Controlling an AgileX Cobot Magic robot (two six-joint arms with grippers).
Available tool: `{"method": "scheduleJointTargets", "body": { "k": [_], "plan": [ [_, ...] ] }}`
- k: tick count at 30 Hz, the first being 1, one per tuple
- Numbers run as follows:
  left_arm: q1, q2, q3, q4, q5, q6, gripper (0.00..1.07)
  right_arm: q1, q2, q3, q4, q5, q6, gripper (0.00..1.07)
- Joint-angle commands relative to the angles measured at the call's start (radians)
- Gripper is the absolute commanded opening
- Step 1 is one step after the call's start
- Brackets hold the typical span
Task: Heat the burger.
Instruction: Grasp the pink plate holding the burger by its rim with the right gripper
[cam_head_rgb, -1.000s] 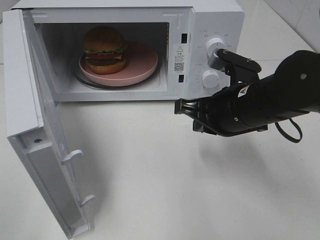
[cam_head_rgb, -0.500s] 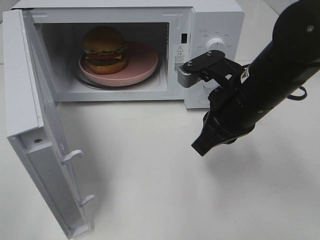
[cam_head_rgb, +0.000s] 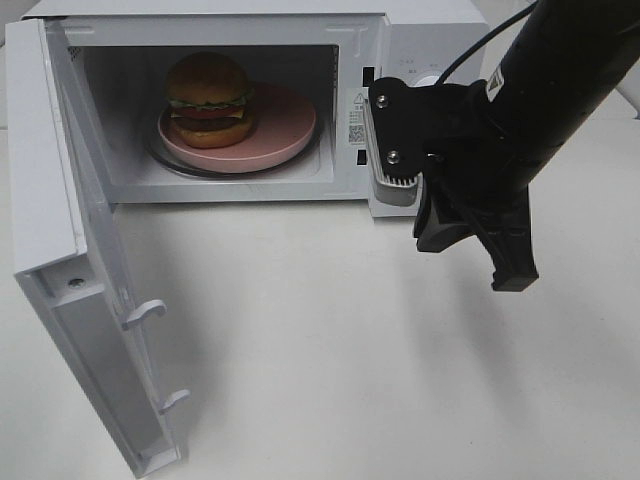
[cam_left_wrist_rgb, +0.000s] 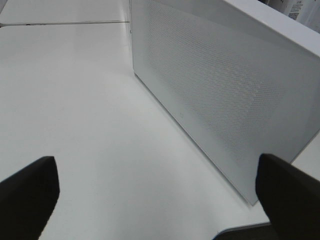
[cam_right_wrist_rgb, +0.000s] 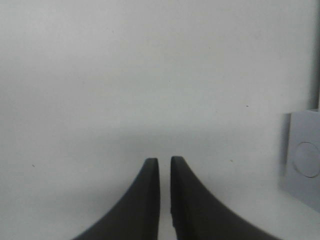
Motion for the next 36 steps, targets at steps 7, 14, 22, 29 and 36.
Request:
{"method": "scheduleJointTargets", "body": {
  "k": [7, 14, 22, 29, 36],
  "plan": [
    [0.002, -0.016, 0.0, -0.007, -0.013, -0.001, 1.0, 0.021, -0.005, -0.02, -0.215, -0.021, -0.034, 0.39],
    [0.002, -0.016, 0.0, -0.007, -0.013, -0.001, 1.0, 0.077, -0.005, -0.02, -0.307, -0.173, 0.049, 0.88],
    [0.002, -0.016, 0.0, -0.007, -0.013, -0.001, 1.0, 0.14, 0.04, -0.02, -0.381, -0.239, 0.107, 0.94],
    [0.002, -0.016, 0.0, -0.007, -0.013, -0.001, 1.0, 0.172, 0.096, -0.058, -0.389, -0.265, 0.136, 0.94],
    [0.002, -0.016, 0.0, -0.007, -0.013, -0.001, 1.0, 0.194, 0.195, -0.181, -0.404, -0.269, 0.157, 0.94]
  ]
}}
